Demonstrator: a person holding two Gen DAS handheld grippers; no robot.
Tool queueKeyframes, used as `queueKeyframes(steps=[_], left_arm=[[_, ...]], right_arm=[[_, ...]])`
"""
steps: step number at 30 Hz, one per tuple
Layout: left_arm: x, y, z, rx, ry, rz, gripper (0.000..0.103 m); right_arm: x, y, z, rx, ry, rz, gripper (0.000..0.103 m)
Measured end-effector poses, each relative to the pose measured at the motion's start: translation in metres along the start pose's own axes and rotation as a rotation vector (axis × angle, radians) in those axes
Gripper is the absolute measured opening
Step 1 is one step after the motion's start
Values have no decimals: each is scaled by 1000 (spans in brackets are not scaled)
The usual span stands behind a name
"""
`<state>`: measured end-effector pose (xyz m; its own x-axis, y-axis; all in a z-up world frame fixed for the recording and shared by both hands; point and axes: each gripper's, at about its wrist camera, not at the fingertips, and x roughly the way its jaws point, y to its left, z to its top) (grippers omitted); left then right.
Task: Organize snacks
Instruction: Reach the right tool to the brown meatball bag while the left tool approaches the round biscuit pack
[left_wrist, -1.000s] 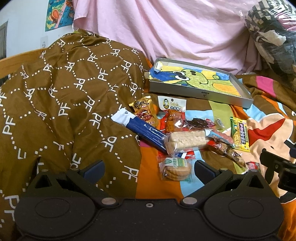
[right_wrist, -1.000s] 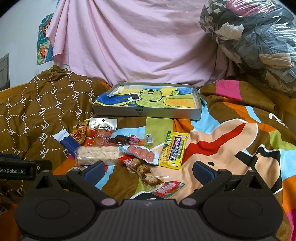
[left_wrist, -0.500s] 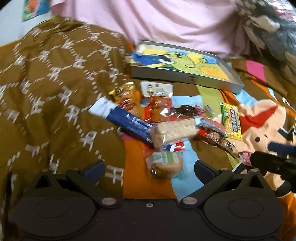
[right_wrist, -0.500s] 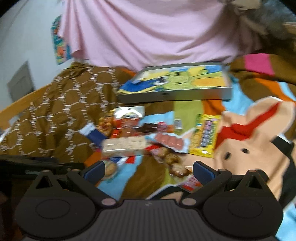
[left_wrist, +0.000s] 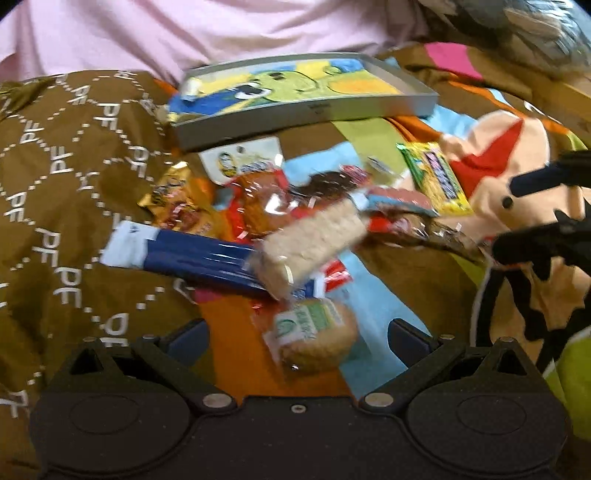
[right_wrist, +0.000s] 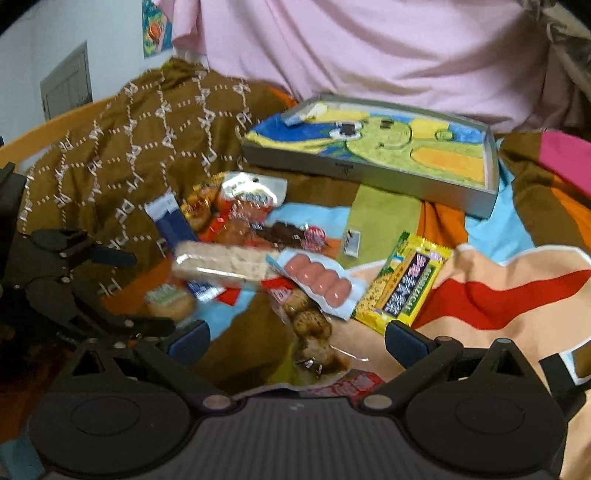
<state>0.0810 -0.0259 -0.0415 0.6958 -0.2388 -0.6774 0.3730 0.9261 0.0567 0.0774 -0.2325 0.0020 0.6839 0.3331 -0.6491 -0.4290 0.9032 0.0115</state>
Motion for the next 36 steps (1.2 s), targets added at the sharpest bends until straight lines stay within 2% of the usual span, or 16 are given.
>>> queueKeyframes(steps=[5,11,18,23,26,29,33,36], left_arm=[[7,1,-1,11,30,-66,102],[21,20,-1,-111,81,-146,102],[30,20,-1,-117,81,-159,102],[33,25,-4,-142,67,-180,102],[32,26,-5,-147,65,-185,102],[32,26,-5,-145,60,-184,102],[29,29,-5,-175,39,-180,102],[25,32,-5,-203,20,-172,102]], right_arm=[[24,-15,0,105,46,62,103],[51,-24,4,132,100,101,101],[72,-27,7,165,133,124,103],[79,-21,11,130,154,123,103],[74,-16,7,105,141,123,95],[67,-14,3,92,125,115,83],[55,-16,-3,135,107,119,60],[47,-14,-9,148,91,136,59]])
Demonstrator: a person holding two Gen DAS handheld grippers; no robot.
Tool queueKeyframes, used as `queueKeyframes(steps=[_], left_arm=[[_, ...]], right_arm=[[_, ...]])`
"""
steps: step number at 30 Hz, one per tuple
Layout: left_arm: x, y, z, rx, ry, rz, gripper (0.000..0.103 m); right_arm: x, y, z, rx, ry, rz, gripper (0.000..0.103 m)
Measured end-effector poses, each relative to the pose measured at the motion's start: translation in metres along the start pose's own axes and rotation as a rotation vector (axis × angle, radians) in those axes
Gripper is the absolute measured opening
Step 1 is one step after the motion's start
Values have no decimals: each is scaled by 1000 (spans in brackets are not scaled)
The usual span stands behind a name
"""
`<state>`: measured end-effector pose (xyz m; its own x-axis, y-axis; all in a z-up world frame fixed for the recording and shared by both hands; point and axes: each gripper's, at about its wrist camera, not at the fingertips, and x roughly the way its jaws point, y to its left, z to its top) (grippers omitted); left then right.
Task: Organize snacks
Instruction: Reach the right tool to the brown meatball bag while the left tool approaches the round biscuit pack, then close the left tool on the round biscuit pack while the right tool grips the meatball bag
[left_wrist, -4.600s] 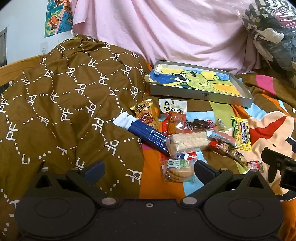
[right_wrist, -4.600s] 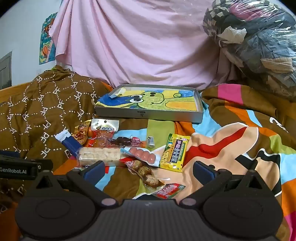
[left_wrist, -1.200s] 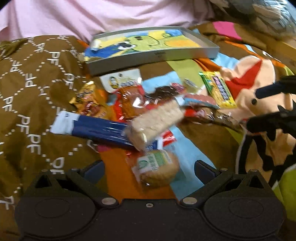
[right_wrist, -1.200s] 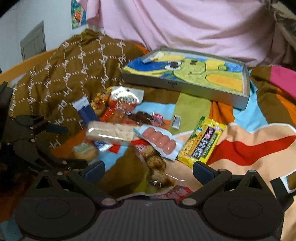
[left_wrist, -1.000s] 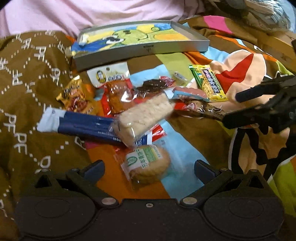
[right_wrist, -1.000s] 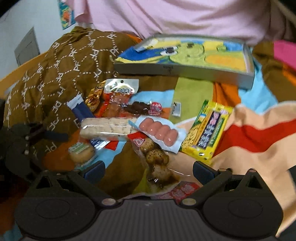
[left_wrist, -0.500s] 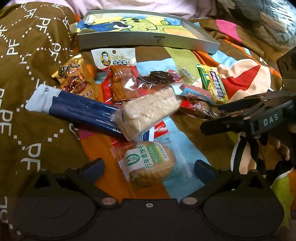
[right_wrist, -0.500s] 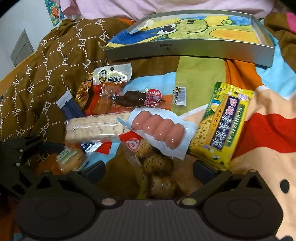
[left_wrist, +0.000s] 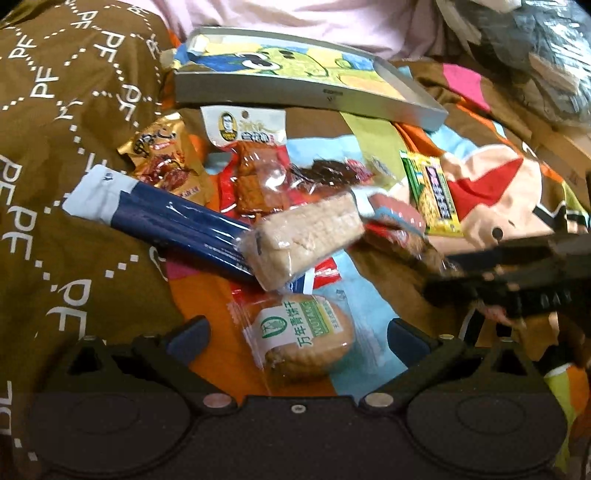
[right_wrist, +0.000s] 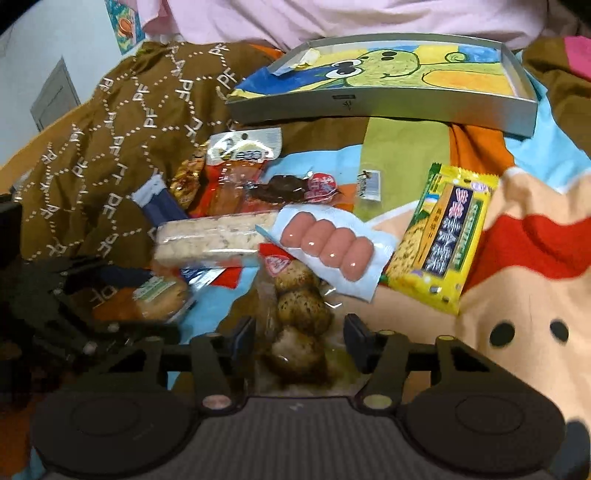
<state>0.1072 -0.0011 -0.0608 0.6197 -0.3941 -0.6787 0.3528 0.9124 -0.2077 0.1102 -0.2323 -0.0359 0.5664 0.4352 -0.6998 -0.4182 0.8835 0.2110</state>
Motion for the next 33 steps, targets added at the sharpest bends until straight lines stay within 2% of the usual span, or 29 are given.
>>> queueKeyframes(steps=[4,8,14,18,22,28,31,33], left_arm=[[5,-4,0,28,10,3,102],[12,-12,-2,90,20,31,102],[9,-5,-1,43,2,18,97],[7,-12,-3,77,-1,50,90],[5,-16,-4,108,-6,38,82],[1,-13,-4,84,-18,17,74],[3,-15,-5,94,-14,16,76],[4,-14,-5,94,-8,13,77]], right_arm=[[0,1,-2,-1,-10,14,67],[8,3,5,8,-17,-6,69],[17,10,5,-4,-23,-47,69],[16,13,4,22,-34,-82,62],[14,24,1,55,-45,-143,52],[12,35,-4,49,-58,-138,50],[15,37,-3,34,-48,-139,56],[17,36,-4,42,-43,-139,56]])
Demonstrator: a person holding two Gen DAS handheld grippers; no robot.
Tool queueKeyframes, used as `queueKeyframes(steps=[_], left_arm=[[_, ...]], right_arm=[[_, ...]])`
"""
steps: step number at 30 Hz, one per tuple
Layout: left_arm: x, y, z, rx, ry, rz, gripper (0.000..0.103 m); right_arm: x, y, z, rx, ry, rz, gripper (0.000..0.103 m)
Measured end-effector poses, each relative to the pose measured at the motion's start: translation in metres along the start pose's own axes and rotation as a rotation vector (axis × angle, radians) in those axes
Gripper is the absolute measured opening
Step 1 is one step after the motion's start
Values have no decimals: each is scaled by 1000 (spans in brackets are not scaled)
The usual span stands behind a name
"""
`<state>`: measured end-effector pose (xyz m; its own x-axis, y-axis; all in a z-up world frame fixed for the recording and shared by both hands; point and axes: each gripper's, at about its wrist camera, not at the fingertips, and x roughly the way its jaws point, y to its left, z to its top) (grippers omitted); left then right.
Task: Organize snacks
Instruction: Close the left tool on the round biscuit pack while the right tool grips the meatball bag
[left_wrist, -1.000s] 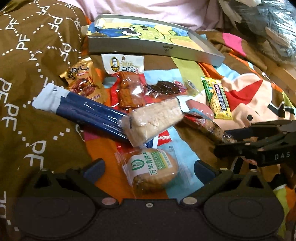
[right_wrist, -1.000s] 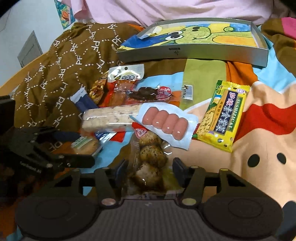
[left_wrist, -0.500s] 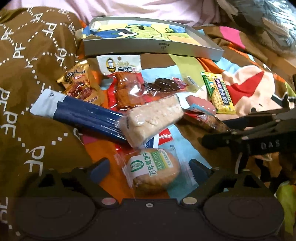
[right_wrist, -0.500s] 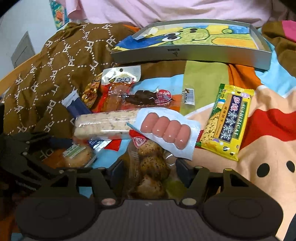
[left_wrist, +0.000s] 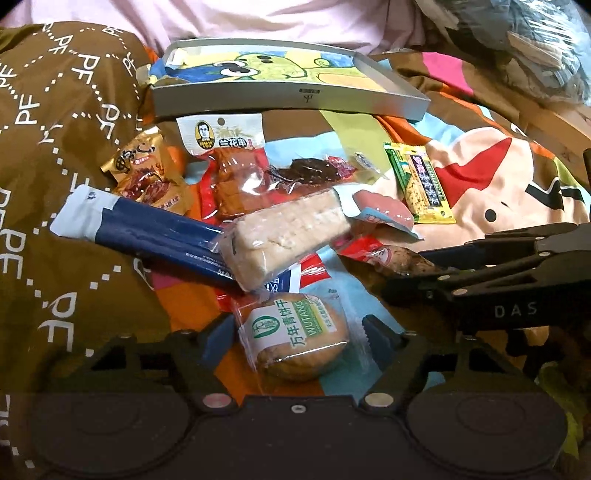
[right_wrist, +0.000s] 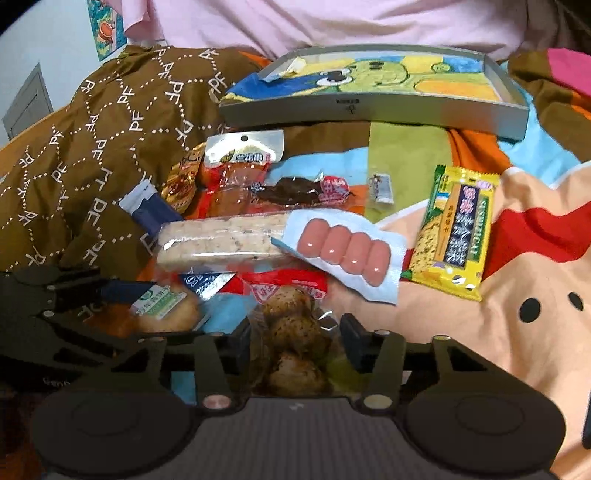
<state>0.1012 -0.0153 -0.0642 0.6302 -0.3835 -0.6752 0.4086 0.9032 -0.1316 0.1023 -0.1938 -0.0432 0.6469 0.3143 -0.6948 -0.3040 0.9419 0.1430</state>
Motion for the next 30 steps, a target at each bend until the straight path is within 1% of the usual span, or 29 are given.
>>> queueKeyframes(steps=[2,5,9,11,13,16,21,25,30], left_arm=[[0,0,0,-3,0,0,77],[-1,1,1,-8,-2,1,75],[-4,2,1,-21,-7,6,66],[-6,2,1,-29,-6,5,64],[-7,1,1,-29,-6,1,60],[-12,-1,1,-37,-2,-15,57],[-14,-7,-2,-12,-7,-26,55],[-17,-5,-2,-30,-16,-48,55],[-26,-8,-1,-60,-19,-76,55]], right_arm=[[0,1,-1,-4,-4,-6,56],[-2,5,-3,-26,-14,-31,52],[-6,10,-7,-48,-28,-48,50],[-9,13,-9,-62,-35,-55,50],[-12,17,-11,-82,-41,-65,50],[-16,23,-15,-124,-51,-82,49],[-20,33,-19,-183,-66,-108,49],[-26,35,-21,-200,-89,-124,49],[-38,40,-25,-244,-128,-173,49]])
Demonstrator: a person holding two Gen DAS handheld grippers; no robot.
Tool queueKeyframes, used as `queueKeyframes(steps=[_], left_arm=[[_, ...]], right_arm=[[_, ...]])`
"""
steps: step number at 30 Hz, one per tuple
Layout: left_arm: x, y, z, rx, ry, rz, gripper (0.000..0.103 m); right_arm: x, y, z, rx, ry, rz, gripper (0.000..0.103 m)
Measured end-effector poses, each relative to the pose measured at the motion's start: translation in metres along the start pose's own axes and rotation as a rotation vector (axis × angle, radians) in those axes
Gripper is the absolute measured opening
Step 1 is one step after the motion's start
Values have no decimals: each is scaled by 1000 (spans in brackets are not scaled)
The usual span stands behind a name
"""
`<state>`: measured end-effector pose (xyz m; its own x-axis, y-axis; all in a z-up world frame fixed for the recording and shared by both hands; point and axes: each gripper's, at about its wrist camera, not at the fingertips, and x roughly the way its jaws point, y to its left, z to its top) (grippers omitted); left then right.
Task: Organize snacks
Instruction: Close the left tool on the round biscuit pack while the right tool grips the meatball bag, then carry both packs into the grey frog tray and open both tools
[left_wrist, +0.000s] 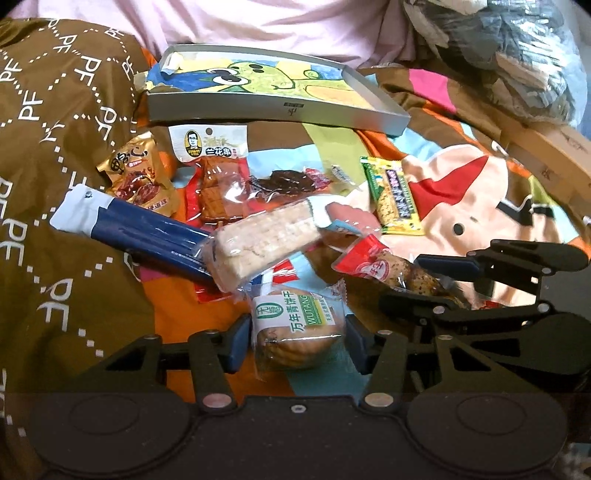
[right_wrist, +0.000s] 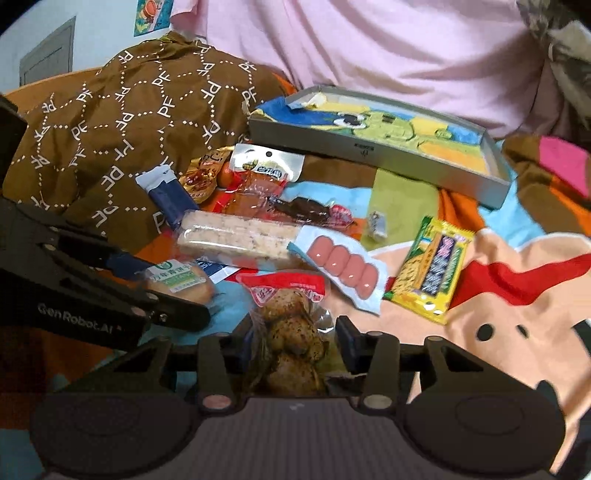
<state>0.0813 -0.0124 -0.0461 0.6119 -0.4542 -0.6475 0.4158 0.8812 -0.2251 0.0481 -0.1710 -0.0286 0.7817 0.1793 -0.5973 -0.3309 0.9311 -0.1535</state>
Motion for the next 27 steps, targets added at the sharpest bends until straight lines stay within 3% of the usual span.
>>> queueKeyframes(steps=[7,17,23,27], left_arm=[[-12,-7,-1,-22,-28,-56,55],[-30,1,13,-72,-157,-27,55],[-33,17,48,-148,-262,35,55],[-26,24,93,-146,-367,66,55]], right_arm=[[-14,7,0,-96,-56,-66,49],[-21,-2,11,-104,-121,-114,49],[-15,-18,38,-133,-190,-108,49],[-3,-37,65,-204,-240,-120,49]])
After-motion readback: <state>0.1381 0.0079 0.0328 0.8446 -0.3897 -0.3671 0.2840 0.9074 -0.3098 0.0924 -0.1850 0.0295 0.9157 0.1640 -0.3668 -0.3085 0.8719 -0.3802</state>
